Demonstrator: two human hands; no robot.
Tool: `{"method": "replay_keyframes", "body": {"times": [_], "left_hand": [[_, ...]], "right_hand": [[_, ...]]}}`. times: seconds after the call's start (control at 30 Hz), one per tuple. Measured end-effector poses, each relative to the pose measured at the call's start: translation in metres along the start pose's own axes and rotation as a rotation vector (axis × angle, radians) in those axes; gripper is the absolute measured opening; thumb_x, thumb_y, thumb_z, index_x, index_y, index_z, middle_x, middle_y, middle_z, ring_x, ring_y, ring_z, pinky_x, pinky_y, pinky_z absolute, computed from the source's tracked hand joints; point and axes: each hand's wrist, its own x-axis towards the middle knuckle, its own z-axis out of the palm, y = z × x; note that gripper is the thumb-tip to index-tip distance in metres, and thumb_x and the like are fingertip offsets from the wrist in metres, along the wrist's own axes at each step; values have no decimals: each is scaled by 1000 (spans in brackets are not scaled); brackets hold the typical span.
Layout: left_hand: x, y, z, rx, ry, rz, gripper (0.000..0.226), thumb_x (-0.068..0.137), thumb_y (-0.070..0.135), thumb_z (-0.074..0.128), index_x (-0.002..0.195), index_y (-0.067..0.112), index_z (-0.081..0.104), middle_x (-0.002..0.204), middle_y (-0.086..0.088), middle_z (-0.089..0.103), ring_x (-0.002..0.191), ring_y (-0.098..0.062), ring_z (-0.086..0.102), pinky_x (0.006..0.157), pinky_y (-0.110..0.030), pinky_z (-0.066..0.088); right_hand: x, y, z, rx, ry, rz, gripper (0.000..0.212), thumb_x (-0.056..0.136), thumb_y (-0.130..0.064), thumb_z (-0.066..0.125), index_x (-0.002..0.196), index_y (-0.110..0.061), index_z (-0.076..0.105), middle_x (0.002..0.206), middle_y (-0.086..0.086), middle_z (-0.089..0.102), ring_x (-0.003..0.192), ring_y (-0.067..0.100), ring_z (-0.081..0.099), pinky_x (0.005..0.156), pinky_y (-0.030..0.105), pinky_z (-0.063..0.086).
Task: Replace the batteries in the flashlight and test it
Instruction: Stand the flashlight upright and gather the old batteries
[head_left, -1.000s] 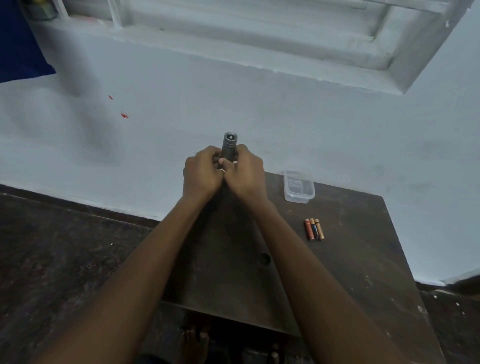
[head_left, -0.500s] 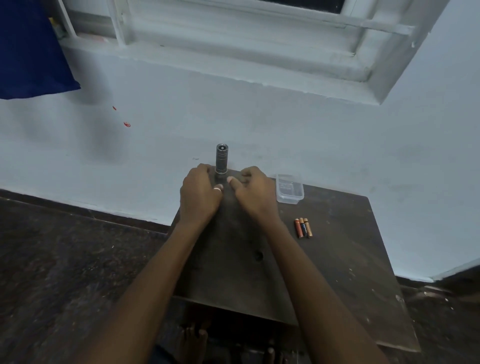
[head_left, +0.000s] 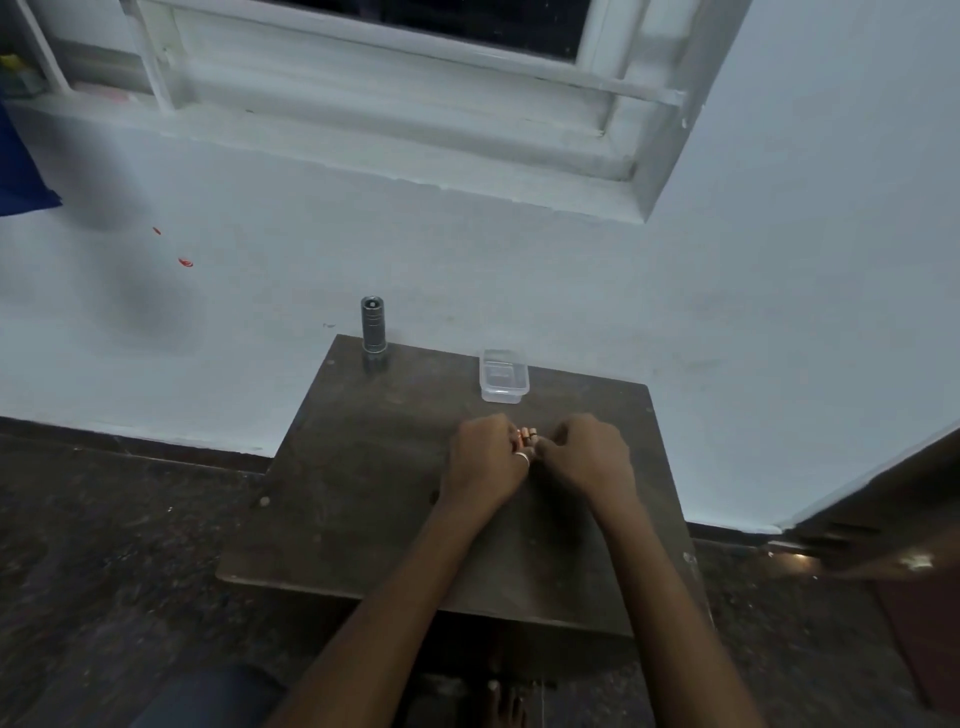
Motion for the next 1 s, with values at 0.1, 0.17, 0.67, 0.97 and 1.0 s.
{"method": "replay_keyframes", "body": {"times": [0.1,0.17,0.67,0.97,1.0], "left_hand": [[2,3,4,68,-9,-16,22,83,21,70,102,11,70,100,-8,72,95,-24,65,86,-39,52],[5,2,2,104,-9,-24,21,84,18,68,104,12,70,102,-8,72,98,-26,65,88,-39,52],[58,15,-56,470,120,237,27,87,15,57,114,18,57,108,-5,65,103,-28,57,77,-39,50],[101,20,-48,564,-13,271,44,88,18,63,132,22,56,128,-5,60,123,-28,45,89,-39,44],[101,15,-48,492,15,234,45,88,17,63,133,21,57,130,-5,59,123,-28,45,88,-39,45]], "right_hand": [[1,-1,4,11,-34,-12,23,89,-31,65,86,-10,72,92,13,71,92,33,66,72,31,47],[3,-4,7,5,-40,-25,26,88,-31,67,77,-8,66,87,13,70,88,33,66,68,29,44],[9,-15,10,-199,58,-107,17,90,-24,64,99,-11,70,102,10,67,94,33,64,67,32,42],[15,-8,-8,-44,58,-157,16,89,-25,68,94,-12,76,88,6,69,80,24,63,69,31,50],[18,-8,-12,-3,87,-169,14,89,-24,68,93,-14,78,85,6,70,75,21,63,65,27,48]]}}
